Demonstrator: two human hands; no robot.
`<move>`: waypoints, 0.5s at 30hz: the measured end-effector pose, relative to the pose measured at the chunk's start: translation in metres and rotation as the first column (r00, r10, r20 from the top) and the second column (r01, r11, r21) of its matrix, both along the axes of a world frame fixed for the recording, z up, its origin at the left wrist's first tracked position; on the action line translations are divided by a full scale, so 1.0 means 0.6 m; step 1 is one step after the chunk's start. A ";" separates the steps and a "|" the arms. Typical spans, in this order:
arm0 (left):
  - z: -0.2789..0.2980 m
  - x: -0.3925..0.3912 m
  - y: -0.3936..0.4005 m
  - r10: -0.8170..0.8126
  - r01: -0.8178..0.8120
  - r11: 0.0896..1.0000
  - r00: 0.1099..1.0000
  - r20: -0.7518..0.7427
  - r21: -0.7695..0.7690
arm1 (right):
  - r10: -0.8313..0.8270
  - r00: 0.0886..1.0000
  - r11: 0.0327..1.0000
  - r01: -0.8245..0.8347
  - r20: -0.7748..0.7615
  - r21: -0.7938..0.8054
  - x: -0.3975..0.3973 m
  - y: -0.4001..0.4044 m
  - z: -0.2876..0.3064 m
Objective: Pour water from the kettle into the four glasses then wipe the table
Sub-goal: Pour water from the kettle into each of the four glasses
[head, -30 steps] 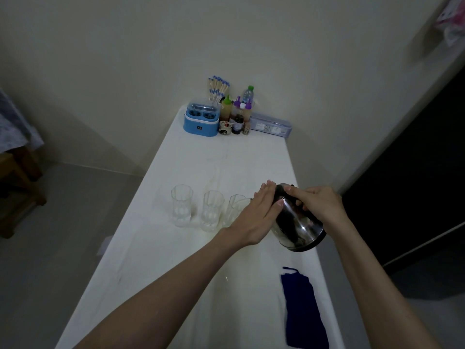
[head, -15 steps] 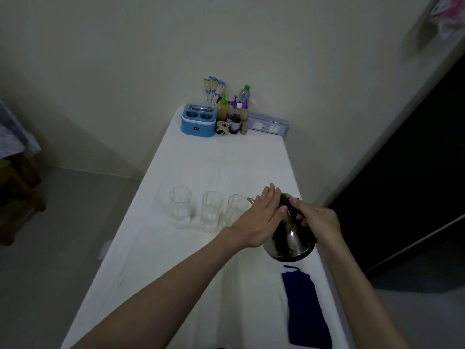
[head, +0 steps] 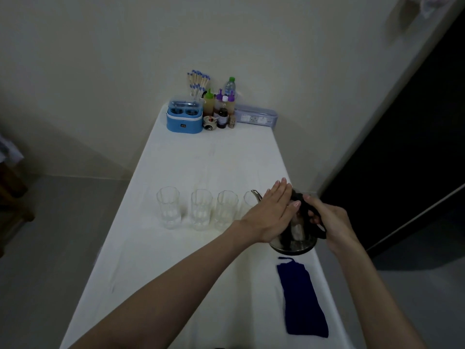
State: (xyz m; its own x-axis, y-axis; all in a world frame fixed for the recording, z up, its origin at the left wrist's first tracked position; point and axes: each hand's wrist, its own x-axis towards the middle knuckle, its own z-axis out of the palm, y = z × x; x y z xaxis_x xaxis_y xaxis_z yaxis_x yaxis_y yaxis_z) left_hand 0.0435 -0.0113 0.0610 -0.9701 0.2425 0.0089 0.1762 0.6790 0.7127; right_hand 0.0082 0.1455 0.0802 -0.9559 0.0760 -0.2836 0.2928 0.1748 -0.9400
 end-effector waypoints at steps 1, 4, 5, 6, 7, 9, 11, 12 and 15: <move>-0.002 -0.003 0.005 0.007 -0.007 1.000 1.000 0.011 -0.004 | 0.004 1.000 1.000 -0.004 -0.003 0.017 -0.005 0.003 0.002; -0.005 -0.010 0.022 0.032 -0.034 0.999 0.998 0.055 0.024 | 0.025 1.000 0.998 -0.025 -0.002 0.053 -0.014 0.006 0.007; -0.006 -0.012 0.026 0.040 -0.043 0.998 0.997 0.071 0.044 | 0.030 1.000 0.997 -0.029 -0.006 0.065 -0.018 0.006 0.008; -0.007 -0.016 0.028 0.044 -0.049 0.997 0.995 0.084 0.063 | 0.037 0.999 0.996 -0.036 -0.009 0.081 -0.021 0.006 0.010; -0.008 -0.018 0.028 0.048 -0.056 0.996 0.994 0.096 0.073 | 0.044 0.999 0.995 -0.043 -0.012 0.093 -0.025 0.006 0.011; -0.010 -0.022 0.028 0.051 -0.060 0.995 0.993 0.108 0.076 | 0.061 0.998 0.992 -0.057 -0.026 0.116 -0.033 0.007 0.013; -0.012 -0.023 0.026 0.054 -0.065 0.994 0.992 0.116 0.093 | 0.078 0.996 0.983 -0.070 -0.042 0.171 -0.041 0.007 0.014; -0.011 -0.023 0.025 0.056 -0.068 0.992 0.992 0.115 0.103 | 0.086 0.995 0.976 -0.074 -0.048 0.205 -0.045 0.009 0.013; -0.012 -0.026 0.030 0.072 -0.086 0.987 0.992 0.106 0.135 | 0.104 0.993 0.954 -0.086 -0.047 0.288 -0.058 0.011 0.018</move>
